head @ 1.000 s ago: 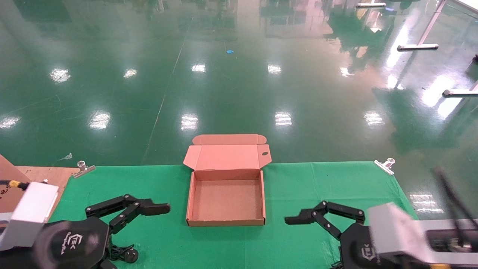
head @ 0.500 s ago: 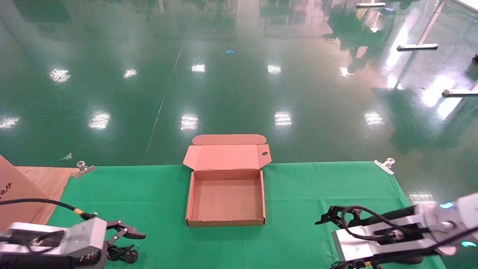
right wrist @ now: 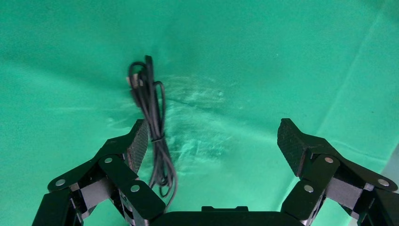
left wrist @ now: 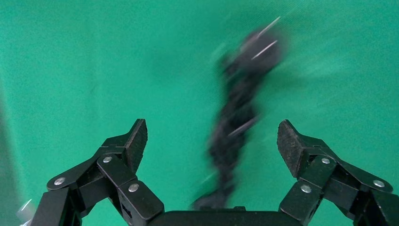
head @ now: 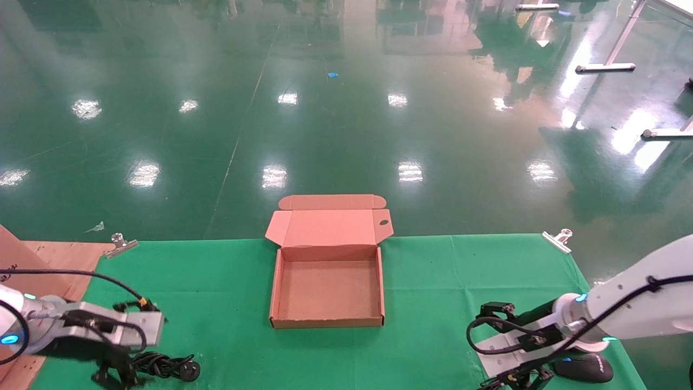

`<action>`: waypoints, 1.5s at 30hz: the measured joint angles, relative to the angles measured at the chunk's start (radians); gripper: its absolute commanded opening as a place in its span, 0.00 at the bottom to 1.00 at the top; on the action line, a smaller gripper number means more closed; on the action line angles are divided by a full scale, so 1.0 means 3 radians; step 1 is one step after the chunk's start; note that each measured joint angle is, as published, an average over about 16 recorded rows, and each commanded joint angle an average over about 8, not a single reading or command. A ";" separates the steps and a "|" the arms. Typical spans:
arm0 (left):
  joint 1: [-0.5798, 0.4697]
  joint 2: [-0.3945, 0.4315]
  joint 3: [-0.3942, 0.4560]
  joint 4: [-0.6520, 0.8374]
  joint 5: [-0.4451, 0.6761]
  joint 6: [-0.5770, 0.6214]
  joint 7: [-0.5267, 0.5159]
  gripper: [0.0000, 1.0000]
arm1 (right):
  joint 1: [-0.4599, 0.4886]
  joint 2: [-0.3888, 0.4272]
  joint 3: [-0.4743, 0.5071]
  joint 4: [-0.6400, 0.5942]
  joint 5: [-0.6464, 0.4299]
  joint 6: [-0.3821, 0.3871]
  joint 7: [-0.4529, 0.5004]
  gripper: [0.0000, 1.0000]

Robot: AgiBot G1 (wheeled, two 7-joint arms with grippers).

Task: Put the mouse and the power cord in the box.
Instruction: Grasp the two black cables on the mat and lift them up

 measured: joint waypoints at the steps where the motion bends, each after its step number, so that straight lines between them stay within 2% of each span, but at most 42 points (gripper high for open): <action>1: -0.0004 0.0034 0.0010 0.0078 0.0028 -0.0088 0.0037 1.00 | 0.0016 -0.0048 -0.0010 -0.0112 -0.0017 0.0044 -0.0058 1.00; 9: -0.0006 0.0189 0.0021 0.0503 0.0097 -0.0527 0.0260 1.00 | 0.0131 -0.0366 -0.0046 -0.0910 -0.0063 0.0323 -0.0486 1.00; 19: -0.0060 0.0183 -0.0015 0.0734 0.0040 -0.0421 0.0495 1.00 | 0.0231 -0.0524 -0.0005 -0.1553 0.0026 0.0432 -0.0900 1.00; 30: -0.0063 0.0191 -0.0049 0.0855 -0.0016 -0.0261 0.0644 1.00 | 0.0367 -0.0472 0.0052 -0.1876 0.0120 0.0381 -0.1154 1.00; 45: -0.0055 0.0222 -0.0088 0.0929 -0.0073 -0.0231 0.0707 1.00 | 0.0486 -0.0371 0.0081 -0.2019 0.0171 0.0167 -0.1332 1.00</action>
